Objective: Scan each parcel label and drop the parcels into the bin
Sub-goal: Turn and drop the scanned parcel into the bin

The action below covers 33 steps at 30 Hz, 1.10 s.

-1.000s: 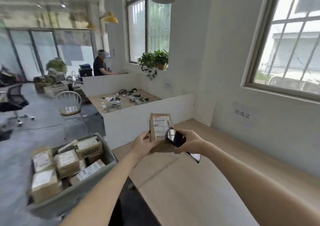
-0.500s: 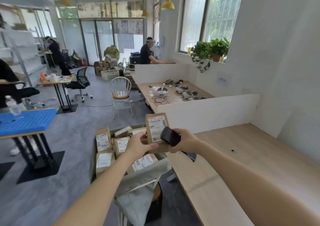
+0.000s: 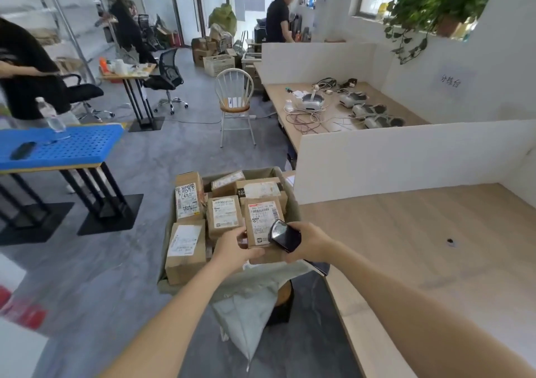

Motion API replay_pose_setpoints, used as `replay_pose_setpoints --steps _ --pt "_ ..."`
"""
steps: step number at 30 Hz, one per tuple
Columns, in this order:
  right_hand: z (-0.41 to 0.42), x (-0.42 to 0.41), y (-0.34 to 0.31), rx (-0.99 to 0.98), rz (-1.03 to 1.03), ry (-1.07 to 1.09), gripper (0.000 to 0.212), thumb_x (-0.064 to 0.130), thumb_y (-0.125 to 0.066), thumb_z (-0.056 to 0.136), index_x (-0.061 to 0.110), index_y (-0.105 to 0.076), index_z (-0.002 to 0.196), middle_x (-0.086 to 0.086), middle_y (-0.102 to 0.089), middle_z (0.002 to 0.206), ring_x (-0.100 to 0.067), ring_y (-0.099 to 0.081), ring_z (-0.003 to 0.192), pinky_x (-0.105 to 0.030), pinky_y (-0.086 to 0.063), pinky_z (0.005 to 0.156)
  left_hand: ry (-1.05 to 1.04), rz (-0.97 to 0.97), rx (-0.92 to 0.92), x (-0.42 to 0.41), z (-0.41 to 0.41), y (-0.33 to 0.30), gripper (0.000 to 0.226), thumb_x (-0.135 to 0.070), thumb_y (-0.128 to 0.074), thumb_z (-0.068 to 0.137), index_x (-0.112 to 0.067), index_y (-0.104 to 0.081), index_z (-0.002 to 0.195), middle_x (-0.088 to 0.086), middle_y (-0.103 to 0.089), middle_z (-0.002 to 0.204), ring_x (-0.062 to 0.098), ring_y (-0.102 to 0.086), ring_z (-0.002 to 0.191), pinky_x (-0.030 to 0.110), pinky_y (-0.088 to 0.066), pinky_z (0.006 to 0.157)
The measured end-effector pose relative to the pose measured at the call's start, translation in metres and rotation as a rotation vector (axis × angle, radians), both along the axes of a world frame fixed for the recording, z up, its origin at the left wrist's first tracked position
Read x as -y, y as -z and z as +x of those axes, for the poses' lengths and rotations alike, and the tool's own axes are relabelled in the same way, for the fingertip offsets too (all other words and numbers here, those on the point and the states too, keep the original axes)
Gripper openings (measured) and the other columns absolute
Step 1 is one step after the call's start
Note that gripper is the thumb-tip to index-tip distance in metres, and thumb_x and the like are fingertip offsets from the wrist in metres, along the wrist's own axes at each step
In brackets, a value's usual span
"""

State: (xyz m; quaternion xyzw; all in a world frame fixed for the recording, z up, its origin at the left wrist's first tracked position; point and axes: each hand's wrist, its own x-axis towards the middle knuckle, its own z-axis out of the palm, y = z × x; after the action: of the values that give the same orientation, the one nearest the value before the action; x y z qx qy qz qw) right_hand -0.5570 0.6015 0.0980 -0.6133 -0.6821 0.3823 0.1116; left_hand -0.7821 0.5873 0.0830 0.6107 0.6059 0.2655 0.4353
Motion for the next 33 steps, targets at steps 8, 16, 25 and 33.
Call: replay_pose_setpoints --steps 8,16,25,33 --pt "0.01 -0.063 0.074 0.023 -0.081 -0.08 0.075 0.024 -0.089 0.071 0.022 -0.057 0.139 0.006 -0.065 0.122 -0.015 -0.06 0.111 -0.028 -0.053 0.089 -0.104 -0.144 -0.024 -0.043 0.02 0.063 0.066 -0.022 -0.086 0.076 -0.023 -0.058 0.136 -0.017 -0.058 0.123 0.006 -0.056 0.106 0.019 -0.045 0.084" --pt "0.014 -0.104 0.107 0.04 -0.132 -0.114 0.08 0.022 -0.089 0.072 0.021 -0.052 0.143 0.01 -0.059 0.119 -0.013 -0.056 0.108 -0.027 -0.049 0.087 -0.177 -0.227 -0.061 -0.074 0.031 0.092 0.077 -0.021 -0.086 0.076 -0.023 -0.05 0.144 -0.003 -0.059 0.138 0.017 -0.059 0.119 0.038 -0.049 0.103" --pt "0.016 -0.12 0.113 0.02 -0.139 -0.133 0.078 0.018 -0.088 0.074 0.019 -0.051 0.143 0.01 -0.056 0.117 -0.013 -0.054 0.107 -0.026 -0.046 0.085 -0.159 -0.244 -0.104 -0.086 0.029 0.098 0.084 -0.022 -0.083 0.079 -0.023 -0.04 0.151 -0.002 -0.054 0.144 0.014 -0.062 0.109 0.014 -0.051 0.069" --pt "0.017 -0.109 0.091 0.025 -0.085 -0.113 0.079 0.019 -0.088 0.075 0.019 -0.048 0.144 0.01 -0.056 0.117 -0.012 -0.055 0.109 -0.026 -0.05 0.089 -0.179 -0.244 -0.099 -0.079 0.023 0.079 0.078 -0.025 -0.078 0.085 -0.018 -0.038 0.151 -0.002 -0.055 0.137 0.017 -0.058 0.112 0.034 -0.048 0.099"
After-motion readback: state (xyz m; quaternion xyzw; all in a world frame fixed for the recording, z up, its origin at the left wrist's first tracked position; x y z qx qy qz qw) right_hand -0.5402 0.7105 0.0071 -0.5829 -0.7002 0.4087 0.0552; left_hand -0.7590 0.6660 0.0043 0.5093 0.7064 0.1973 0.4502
